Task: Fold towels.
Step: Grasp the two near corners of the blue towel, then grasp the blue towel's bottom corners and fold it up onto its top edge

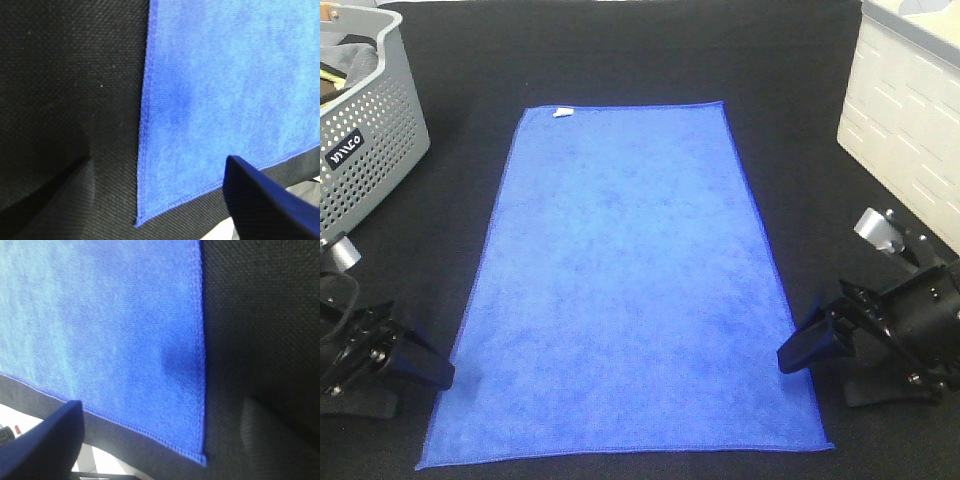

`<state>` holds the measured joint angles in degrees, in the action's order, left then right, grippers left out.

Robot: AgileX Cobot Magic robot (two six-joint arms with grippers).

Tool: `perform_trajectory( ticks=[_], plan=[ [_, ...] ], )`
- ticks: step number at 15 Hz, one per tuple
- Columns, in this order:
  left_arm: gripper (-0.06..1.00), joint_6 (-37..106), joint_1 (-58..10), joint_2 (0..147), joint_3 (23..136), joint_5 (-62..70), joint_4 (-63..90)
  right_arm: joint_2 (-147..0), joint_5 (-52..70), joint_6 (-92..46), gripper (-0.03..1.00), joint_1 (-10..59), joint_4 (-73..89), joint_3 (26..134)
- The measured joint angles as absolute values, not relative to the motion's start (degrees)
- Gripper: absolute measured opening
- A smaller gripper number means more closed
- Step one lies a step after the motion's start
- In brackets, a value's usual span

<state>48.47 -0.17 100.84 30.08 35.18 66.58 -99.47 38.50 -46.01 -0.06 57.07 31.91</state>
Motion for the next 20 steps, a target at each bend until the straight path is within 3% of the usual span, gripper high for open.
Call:
perform_trajectory(
  ticks=[2, 4, 7, 8, 10, 14, 20],
  plan=[
    [0.69, 50.53, -2.52, 102.39, 30.08, 34.26, 68.58, -101.93, 38.45, -49.5, 0.77, 1.03, 60.33, 31.91],
    [0.69, 50.94, -7.45, 102.62, 30.19, 31.4, 71.39, -104.16, 37.36, -50.82, 0.75, 6.88, 64.63, 32.14],
    [0.65, 50.65, -9.28, 102.9, 30.48, 30.25, 73.57, -105.08, 36.15, -50.31, 0.7, 9.11, 67.84, 32.14],
    [0.6, 50.65, -9.85, 103.02, 30.48, 29.62, 74.71, -105.25, 35.58, -50.25, 0.64, 9.28, 68.24, 32.14],
    [0.43, 50.65, -10.03, 103.59, 30.48, 28.19, 75.23, -105.77, 33.46, -50.13, 0.41, 9.34, 68.12, 32.14],
    [0.0, 50.65, -10.03, 103.76, 30.48, 27.73, 75.4, -106.28, 31.34, -50.13, 0.0, 9.4, 67.44, 32.09],
    [0.0, 48.87, -10.03, 98.89, 30.42, 29.22, 72.31, -103.53, 31.0, -47.78, 0.0, 9.57, 65.95, 31.91]
  ],
)
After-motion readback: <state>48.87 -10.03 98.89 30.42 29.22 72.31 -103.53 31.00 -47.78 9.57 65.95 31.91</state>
